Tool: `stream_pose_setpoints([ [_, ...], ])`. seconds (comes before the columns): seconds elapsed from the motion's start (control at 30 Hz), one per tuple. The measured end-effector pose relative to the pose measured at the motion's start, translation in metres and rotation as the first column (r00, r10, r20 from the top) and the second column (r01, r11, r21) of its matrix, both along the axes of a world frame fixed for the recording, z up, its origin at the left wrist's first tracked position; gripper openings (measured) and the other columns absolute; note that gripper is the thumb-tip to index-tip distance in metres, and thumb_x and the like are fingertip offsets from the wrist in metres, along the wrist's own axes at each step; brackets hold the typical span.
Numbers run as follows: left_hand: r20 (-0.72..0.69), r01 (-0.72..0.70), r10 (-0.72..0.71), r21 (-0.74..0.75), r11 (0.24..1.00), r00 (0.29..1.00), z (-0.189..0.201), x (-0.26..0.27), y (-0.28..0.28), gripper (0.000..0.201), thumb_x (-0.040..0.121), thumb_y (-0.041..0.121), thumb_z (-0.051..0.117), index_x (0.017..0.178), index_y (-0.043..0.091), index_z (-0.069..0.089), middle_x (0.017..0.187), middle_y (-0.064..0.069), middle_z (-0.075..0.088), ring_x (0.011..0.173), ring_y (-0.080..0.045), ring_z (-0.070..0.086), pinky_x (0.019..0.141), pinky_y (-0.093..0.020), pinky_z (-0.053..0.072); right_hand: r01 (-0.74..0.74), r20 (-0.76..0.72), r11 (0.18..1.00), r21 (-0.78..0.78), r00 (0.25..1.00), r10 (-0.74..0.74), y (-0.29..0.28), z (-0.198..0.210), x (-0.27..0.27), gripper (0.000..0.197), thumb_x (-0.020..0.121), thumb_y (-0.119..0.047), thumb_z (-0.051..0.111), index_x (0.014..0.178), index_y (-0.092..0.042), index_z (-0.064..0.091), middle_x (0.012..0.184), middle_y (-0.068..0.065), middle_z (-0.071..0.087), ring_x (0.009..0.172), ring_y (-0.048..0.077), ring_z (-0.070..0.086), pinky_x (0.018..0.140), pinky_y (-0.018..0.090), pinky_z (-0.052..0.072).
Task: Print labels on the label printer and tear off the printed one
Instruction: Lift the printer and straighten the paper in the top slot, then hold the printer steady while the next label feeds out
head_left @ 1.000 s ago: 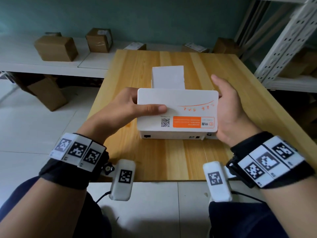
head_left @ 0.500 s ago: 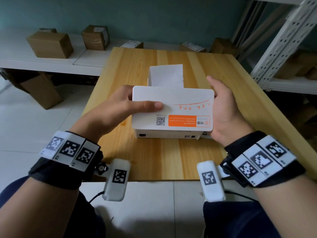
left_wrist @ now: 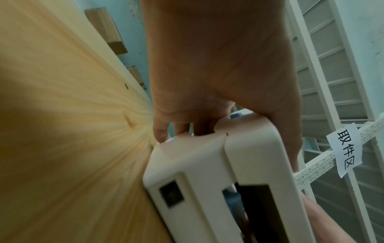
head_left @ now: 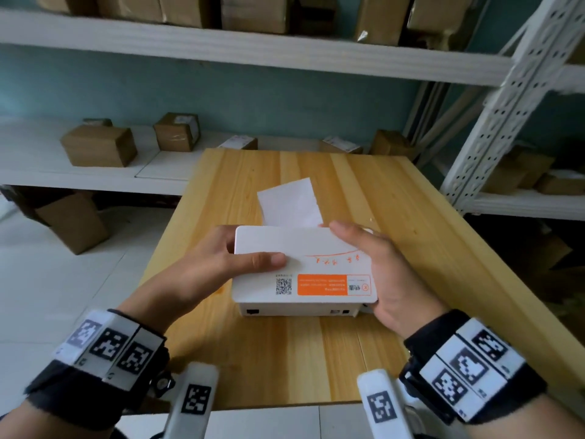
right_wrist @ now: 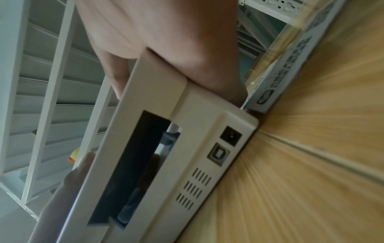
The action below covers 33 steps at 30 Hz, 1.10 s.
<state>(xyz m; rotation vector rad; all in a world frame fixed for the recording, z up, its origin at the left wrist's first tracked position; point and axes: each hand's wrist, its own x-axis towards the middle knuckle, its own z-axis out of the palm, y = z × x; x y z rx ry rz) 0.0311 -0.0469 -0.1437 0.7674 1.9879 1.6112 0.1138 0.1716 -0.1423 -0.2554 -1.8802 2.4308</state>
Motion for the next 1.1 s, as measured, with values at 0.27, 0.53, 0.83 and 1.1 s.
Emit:
stream_pose_setpoints([
  [0.27,0.015,0.0,0.001,-0.042,0.999,1.0,0.006,0.0,0.0,0.039,0.08,0.032,0.072,0.108,0.005,0.075,0.104,-0.007,0.081,0.092,-0.025,0.078,0.075,-0.027,0.059,0.013,-0.01,1.0,0.024,1.0,-0.013,0.0,-0.001,-0.002,0.02,0.075,-0.035,0.074,0.084,-0.018,0.071,0.087,0.014,0.076,0.076,0.028,0.073,0.067,0.032,0.054],
  [0.53,0.033,-0.041,0.042,-0.047,0.998,0.999,0.008,0.009,0.003,0.039,0.085,0.033,0.078,0.115,0.01,0.07,0.107,-0.004,0.081,0.095,-0.022,0.078,0.079,-0.028,0.056,0.006,0.029,0.997,0.083,1.0,-0.009,-0.001,0.001,0.001,0.025,0.085,-0.037,0.072,0.091,-0.013,0.075,0.095,0.017,0.078,0.077,0.029,0.075,0.063,0.029,0.055],
  [0.83,0.032,-0.084,0.083,0.022,0.996,0.996,0.003,0.014,0.003,0.038,0.081,0.028,0.08,0.111,0.006,0.07,0.103,-0.006,0.082,0.091,-0.022,0.079,0.071,-0.02,0.058,0.008,-0.014,0.996,0.088,1.0,-0.007,-0.001,0.0,0.004,0.027,0.083,-0.037,0.075,0.093,-0.012,0.074,0.096,0.018,0.078,0.081,0.032,0.075,0.063,0.03,0.056],
  [1.1,0.029,-0.073,0.072,0.056,0.996,0.997,-0.003,0.011,0.004,0.041,0.078,0.029,0.073,0.111,0.004,0.071,0.104,-0.01,0.081,0.091,-0.027,0.078,0.069,-0.021,0.058,0.025,-0.026,0.996,0.086,0.999,-0.023,-0.001,-0.001,0.001,0.021,0.084,-0.036,0.073,0.09,-0.015,0.076,0.095,0.016,0.078,0.082,0.031,0.075,0.07,0.034,0.054],
])
